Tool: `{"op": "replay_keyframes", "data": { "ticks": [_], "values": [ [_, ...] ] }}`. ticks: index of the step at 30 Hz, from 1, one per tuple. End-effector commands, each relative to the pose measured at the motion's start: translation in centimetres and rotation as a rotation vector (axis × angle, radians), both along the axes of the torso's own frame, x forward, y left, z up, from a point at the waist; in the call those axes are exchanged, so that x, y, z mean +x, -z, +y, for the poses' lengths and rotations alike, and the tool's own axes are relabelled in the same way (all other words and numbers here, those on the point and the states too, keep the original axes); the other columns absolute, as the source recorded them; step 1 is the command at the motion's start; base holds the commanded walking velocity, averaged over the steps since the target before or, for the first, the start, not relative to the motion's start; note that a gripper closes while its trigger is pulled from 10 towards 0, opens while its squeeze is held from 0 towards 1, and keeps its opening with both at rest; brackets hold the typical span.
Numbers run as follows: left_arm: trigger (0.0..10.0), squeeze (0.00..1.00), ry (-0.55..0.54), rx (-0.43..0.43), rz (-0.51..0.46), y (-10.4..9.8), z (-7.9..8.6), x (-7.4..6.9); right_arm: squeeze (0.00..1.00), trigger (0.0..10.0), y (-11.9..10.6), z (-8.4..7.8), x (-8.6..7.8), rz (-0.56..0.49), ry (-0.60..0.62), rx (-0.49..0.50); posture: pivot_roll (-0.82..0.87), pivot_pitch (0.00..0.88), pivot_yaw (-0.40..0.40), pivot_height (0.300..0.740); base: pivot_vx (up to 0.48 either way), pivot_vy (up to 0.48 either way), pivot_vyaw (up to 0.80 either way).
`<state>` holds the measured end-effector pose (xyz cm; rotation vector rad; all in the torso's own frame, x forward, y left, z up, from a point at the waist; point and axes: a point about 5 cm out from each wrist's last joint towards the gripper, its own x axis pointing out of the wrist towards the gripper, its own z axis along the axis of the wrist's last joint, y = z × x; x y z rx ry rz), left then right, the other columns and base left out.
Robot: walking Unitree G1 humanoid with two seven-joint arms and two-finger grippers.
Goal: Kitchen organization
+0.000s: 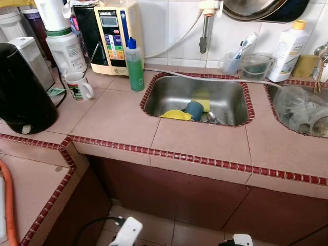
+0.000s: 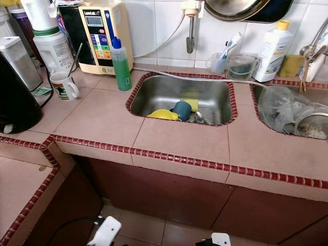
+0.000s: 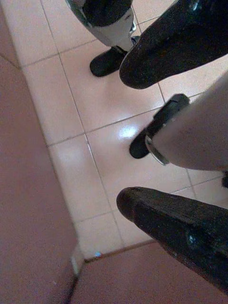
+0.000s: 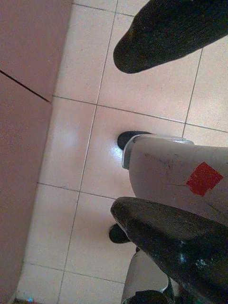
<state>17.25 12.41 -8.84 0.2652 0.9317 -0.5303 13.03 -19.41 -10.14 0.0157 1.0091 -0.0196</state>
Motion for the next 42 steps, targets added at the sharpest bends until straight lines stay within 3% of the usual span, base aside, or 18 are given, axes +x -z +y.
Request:
{"op": "replay_keyframes", "data": {
  "ticks": [1, 15, 30, 42],
  "values": [
    [10.0, 0.00, 0.012, 0.027, -0.004, -0.1, 0.5, 0.3, 0.00, 10.0, 0.6, 0.5, -1.4, 0.059, 0.004, 0.009, -0.14, 0.000, 0.072, 0.740, 0.000, -0.311, 0.00],
    [10.0, 0.00, -0.011, 0.051, -0.004, -0.1, 1.5, 0.3, 0.00, 10.0, 0.8, -0.5, -2.4, 0.102, 0.030, -0.010, -0.13, 0.000, 0.076, 0.740, 0.000, -0.373, 0.00],
    [10.0, 0.00, -0.025, 0.043, -0.015, -0.3, 1.5, 0.7, 0.00, 10.0, 0.9, 1.4, -1.5, 0.124, 0.006, -0.011, -0.13, 0.000, 0.067, 0.740, 0.000, -0.367, 0.00],
    [10.0, 0.00, -0.026, 0.049, -0.016, -0.3, 1.7, 0.8, 0.00, 10.0, 1.0, 1.1, -1.9, 0.142, 0.000, -0.021, -0.13, 0.000, 0.063, 0.740, 0.000, -0.368, -0.74]
  ]
}}
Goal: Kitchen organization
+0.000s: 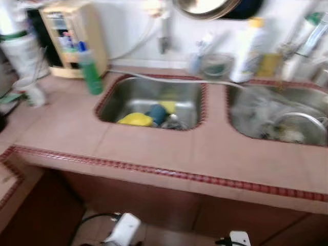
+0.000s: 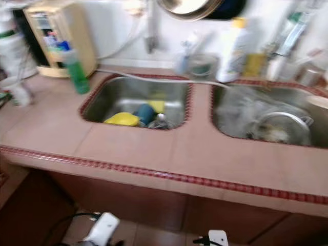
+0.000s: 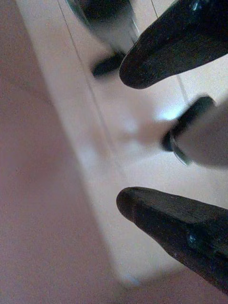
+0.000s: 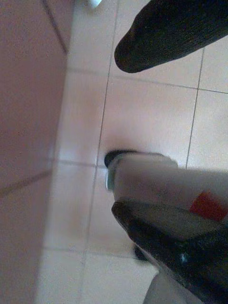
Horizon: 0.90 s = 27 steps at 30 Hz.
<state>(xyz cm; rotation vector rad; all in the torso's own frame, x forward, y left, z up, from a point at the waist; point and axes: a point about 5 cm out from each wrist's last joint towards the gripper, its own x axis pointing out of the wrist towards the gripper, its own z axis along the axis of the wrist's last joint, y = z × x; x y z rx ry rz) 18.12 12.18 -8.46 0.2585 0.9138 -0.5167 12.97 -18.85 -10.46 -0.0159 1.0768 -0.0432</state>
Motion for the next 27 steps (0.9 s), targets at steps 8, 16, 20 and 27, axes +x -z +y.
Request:
{"op": "replay_keyframes", "data": {
  "ticks": [8, 16, 20, 27],
  "values": [
    [10.0, 0.00, -0.071, 0.030, 0.019, 0.2, 2.0, -0.2, 0.00, 10.0, 0.6, 0.5, -1.8, 0.071, -0.011, 0.011, -0.13, 0.000, 0.061, 0.740, 0.000, -0.158, -0.35],
    [10.0, 0.00, -0.066, 0.061, 0.057, 0.5, 2.3, -0.7, 0.00, 10.0, 0.7, 0.5, -1.9, 0.078, -0.019, 0.010, -0.13, 0.000, 0.058, 0.740, 0.000, 0.000, 0.00],
    [10.0, 0.00, -0.070, 0.054, 0.069, 0.6, 2.4, -1.0, 0.00, 10.0, 0.7, 0.5, -1.9, 0.081, -0.023, 0.010, -0.13, 0.000, 0.057, 0.740, 0.000, 0.000, 0.00],
    [10.0, 0.00, -0.069, 0.061, 0.088, 0.9, 2.5, -1.7, 0.00, 10.0, 0.7, 0.5, -1.9, 0.084, -0.031, 0.009, -0.13, 0.000, 0.056, 0.740, 0.000, 0.000, 0.00]
  ]
}}
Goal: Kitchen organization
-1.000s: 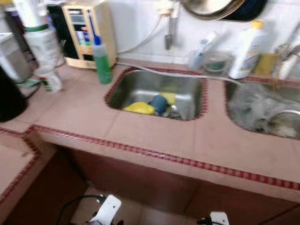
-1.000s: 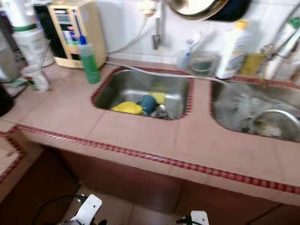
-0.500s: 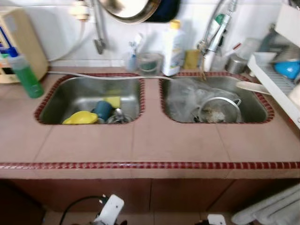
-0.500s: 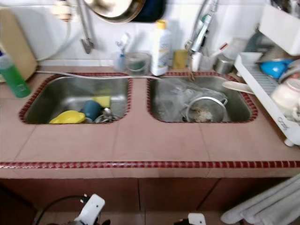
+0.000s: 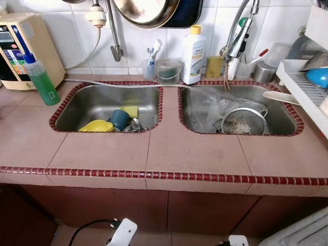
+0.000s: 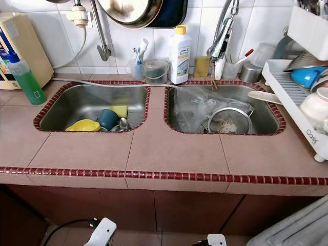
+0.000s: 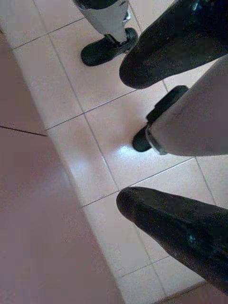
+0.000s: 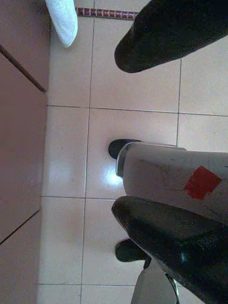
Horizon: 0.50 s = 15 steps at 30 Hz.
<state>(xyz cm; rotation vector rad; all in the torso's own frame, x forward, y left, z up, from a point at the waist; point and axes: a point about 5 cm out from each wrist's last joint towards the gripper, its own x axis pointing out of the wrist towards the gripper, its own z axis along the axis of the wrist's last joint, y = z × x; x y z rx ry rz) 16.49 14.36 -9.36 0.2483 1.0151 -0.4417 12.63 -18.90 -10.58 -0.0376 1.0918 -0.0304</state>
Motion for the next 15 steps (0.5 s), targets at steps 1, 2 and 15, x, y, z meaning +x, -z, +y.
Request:
{"op": "replay_keyframes", "data": {
  "ticks": [1, 2, 15],
  "values": [
    [10.0, 0.00, 0.004, 0.013, 0.007, 0.06, 0.32, -0.11, 0.00, 10.0, 0.59, 0.55, -1.62, 0.069, -0.009, 0.020, -0.12, 0.000, 0.056, 0.740, 0.000, 0.000, 0.00],
    [10.0, 0.00, 0.009, 0.019, 0.010, 0.09, 0.34, -0.16, 0.00, 10.0, 0.60, 0.54, -1.64, 0.070, -0.010, 0.019, -0.12, 0.000, 0.055, 0.740, 0.000, 0.000, 0.00],
    [10.0, 0.00, 0.014, 0.019, 0.017, 0.23, 0.21, -0.51, 0.00, 10.0, 0.62, 0.47, -1.74, 0.075, -0.013, 0.020, -0.12, 0.000, 0.053, 0.740, 0.000, 0.000, 0.00]
  ]
}}
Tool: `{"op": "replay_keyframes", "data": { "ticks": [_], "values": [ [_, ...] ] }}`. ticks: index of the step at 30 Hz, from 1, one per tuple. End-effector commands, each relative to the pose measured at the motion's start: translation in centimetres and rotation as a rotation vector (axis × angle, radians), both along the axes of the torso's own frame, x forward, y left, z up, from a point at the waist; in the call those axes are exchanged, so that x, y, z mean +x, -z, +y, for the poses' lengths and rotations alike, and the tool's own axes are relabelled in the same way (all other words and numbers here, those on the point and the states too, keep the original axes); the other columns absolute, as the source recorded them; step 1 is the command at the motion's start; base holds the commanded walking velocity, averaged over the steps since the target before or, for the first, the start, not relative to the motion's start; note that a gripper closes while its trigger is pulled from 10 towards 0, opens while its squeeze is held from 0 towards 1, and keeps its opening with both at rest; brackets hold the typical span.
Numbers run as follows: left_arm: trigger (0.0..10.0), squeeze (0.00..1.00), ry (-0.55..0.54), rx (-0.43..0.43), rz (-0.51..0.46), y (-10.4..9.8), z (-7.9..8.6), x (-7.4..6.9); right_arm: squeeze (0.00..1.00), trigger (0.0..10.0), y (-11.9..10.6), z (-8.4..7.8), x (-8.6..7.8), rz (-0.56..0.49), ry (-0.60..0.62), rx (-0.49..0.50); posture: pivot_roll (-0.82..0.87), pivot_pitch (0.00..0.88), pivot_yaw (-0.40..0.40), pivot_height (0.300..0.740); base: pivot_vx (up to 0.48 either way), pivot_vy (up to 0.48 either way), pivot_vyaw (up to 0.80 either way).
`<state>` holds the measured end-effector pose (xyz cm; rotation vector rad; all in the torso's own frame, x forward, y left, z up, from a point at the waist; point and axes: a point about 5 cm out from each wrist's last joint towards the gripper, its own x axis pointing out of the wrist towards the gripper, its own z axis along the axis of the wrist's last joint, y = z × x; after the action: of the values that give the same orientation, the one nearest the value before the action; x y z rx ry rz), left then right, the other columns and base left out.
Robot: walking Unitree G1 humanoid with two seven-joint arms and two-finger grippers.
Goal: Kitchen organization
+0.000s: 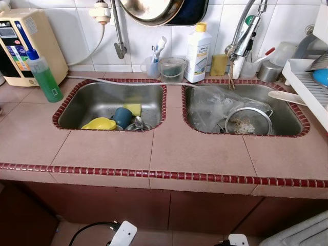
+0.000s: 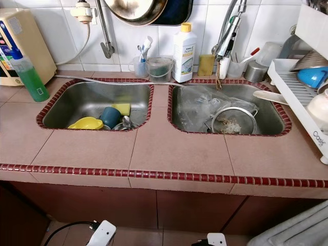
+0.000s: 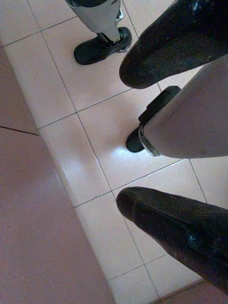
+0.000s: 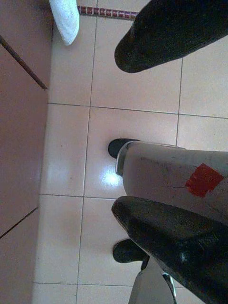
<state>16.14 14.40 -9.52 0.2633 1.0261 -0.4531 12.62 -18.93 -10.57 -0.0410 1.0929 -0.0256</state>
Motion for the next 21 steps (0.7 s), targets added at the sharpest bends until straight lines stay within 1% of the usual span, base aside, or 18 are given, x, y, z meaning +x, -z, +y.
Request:
{"op": "replay_keyframes", "data": {
  "ticks": [1, 8, 21],
  "values": [
    [10.0, 0.00, -0.001, 0.009, 0.008, 0.10, 0.16, -0.20, 0.00, 10.0, 0.62, 0.51, -1.73, 0.074, -0.007, 0.021, -0.12, 0.000, 0.053, 0.740, 0.000, 0.000, 0.00],
    [10.0, 0.00, -0.002, 0.014, 0.016, 0.19, 0.33, -0.44, 0.00, 10.0, 0.65, 0.56, -1.79, 0.077, -0.006, 0.023, -0.12, 0.000, 0.053, 0.740, -0.264, 0.000, 0.00],
    [10.0, 0.00, -0.011, 0.026, 0.019, 0.21, 0.66, -0.47, 0.00, 10.0, 0.65, 0.61, -1.79, 0.077, 0.001, 0.028, -0.12, 0.000, 0.059, 0.740, -0.286, 0.000, 0.00]
  ]
}}
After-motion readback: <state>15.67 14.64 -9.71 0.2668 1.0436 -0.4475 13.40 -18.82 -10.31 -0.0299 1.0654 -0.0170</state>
